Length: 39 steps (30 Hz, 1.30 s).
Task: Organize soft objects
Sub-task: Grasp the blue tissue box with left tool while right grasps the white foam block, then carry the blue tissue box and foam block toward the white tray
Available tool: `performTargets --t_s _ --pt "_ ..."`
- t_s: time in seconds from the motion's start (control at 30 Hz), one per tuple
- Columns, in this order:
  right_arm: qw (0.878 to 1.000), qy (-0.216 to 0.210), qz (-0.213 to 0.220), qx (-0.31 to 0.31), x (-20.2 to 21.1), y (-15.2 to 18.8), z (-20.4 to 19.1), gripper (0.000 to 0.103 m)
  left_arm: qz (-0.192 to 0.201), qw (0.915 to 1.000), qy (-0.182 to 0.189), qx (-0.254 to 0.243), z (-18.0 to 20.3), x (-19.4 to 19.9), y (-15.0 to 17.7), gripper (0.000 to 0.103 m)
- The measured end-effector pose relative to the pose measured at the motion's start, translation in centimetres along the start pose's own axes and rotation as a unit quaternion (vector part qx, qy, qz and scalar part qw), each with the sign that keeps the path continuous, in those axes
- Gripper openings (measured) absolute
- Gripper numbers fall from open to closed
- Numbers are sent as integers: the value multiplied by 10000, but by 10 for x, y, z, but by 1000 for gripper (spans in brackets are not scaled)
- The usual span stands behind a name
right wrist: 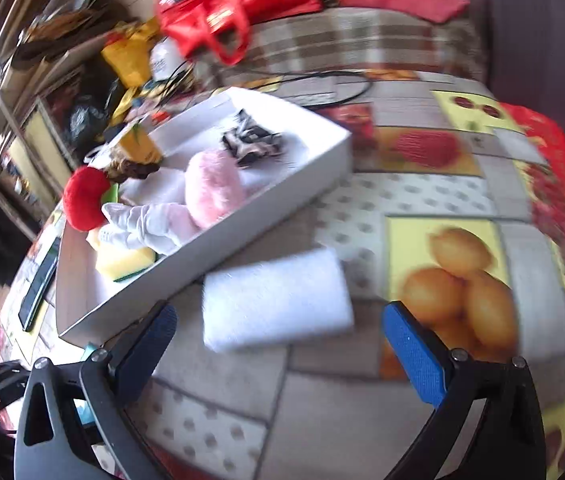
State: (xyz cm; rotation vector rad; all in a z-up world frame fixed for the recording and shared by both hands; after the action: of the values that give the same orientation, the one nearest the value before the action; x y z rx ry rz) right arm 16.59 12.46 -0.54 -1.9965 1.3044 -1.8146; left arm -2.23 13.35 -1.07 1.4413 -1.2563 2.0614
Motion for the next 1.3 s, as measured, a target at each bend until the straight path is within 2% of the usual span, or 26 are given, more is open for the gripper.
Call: performTargets --t_s 0.17,0.3,0.33,0.37,0.43,0.67,0.9,0.97,1.0,1.13,1.3 --pt "9985 131 -226 475 -30 -2 -10 103 130 9998 -173 32 -5 11 -5 57" --pt "9953 412 -335 811 -39 5 -10 103 134 9997 -226 2 -4 11 -8 57" --pt "9944 448 -363 890 -38 7 -11 101 108 9997 -226 -2 -4 9 -9 57" --pt "9937 494 -358 944 -37 9 -11 91 73 9997 -221 6 -4 7 -9 57" --pt "9930 543 -316 1002 -32 11 -9 90 28 9997 -241 29 -2 1 -11 57" --pt "9983 465 -266 225 1 30 18 90 14 9997 -229 -17 7 -4 -12 58" --pt "9985 410 -22 -364 43 38 31 90 -389 9985 -353 -119 9 -33 -3 58" --pt "9982 371 52 -460 54 39 29 90 -288 9991 -271 -176 11 -32 -4 56" --pt "9982 354 101 -483 61 39 28 90 -287 9992 -185 -229 13 -32 -4 50" --pt "9980 261 320 -474 88 40 15 90 -190 9988 71 -447 24 -21 -1 50" --pt "9958 186 674 -585 120 38 3 90 423 9972 37 -613 23 27 -15 50"
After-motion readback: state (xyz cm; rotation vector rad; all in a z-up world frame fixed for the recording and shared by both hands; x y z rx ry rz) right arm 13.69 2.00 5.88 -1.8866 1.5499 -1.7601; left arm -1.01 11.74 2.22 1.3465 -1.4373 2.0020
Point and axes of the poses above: each gripper's, at about its wrist camera, not at the fingertips, and x roughly against the way its jaws point, z to its right, y to its underside, the point moved 6 cm from there along -x, roughly the way its jaws point, and after that the axes turned 7 degrees about -x, right-handed, at the moved point
